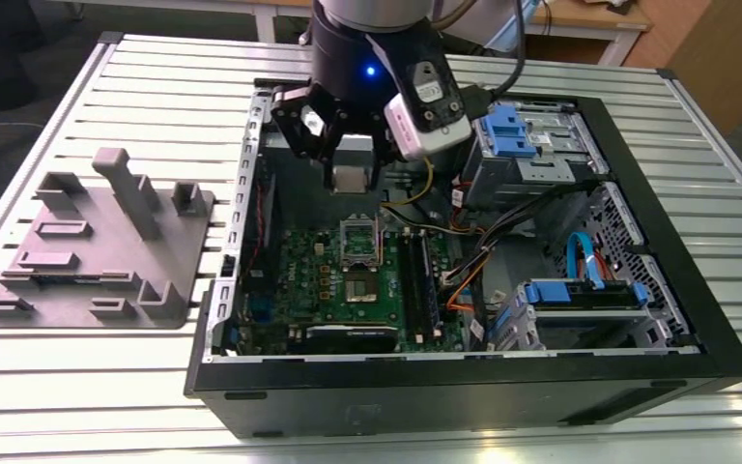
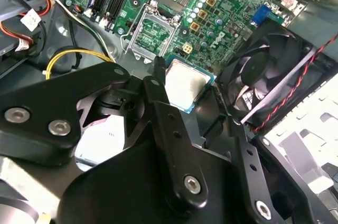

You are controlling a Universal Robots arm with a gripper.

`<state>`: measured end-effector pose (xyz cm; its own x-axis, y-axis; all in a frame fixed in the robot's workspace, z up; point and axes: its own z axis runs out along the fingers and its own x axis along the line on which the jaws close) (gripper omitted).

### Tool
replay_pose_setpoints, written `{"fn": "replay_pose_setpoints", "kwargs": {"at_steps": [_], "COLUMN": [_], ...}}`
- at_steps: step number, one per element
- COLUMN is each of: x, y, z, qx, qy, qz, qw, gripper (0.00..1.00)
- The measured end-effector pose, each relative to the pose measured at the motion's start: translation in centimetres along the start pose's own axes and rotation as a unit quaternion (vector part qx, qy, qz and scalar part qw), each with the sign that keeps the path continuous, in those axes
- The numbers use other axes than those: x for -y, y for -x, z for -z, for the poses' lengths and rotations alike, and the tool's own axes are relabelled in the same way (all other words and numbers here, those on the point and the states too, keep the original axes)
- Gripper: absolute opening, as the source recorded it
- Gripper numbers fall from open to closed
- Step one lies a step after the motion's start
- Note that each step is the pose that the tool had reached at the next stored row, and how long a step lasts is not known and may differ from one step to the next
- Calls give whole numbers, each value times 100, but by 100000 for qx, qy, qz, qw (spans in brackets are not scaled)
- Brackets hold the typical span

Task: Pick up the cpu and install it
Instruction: 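Pick up the cpu and move it towards the insertion slot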

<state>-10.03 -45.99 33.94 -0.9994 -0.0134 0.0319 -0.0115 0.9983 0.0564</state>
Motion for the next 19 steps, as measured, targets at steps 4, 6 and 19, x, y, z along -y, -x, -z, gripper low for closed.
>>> {"fn": "replay_pose_setpoints", "kwargs": {"at_steps": [4, 6, 19], "x": [4, 4, 58], "y": [14, 15, 30], "z": [-5, -6, -37], "qx": [-6, -3, -15], "qy": [-12, -3, -3], "qz": [-5, -2, -3], "qw": [100000, 100000, 100000], "gripper": [47, 47, 47]}}
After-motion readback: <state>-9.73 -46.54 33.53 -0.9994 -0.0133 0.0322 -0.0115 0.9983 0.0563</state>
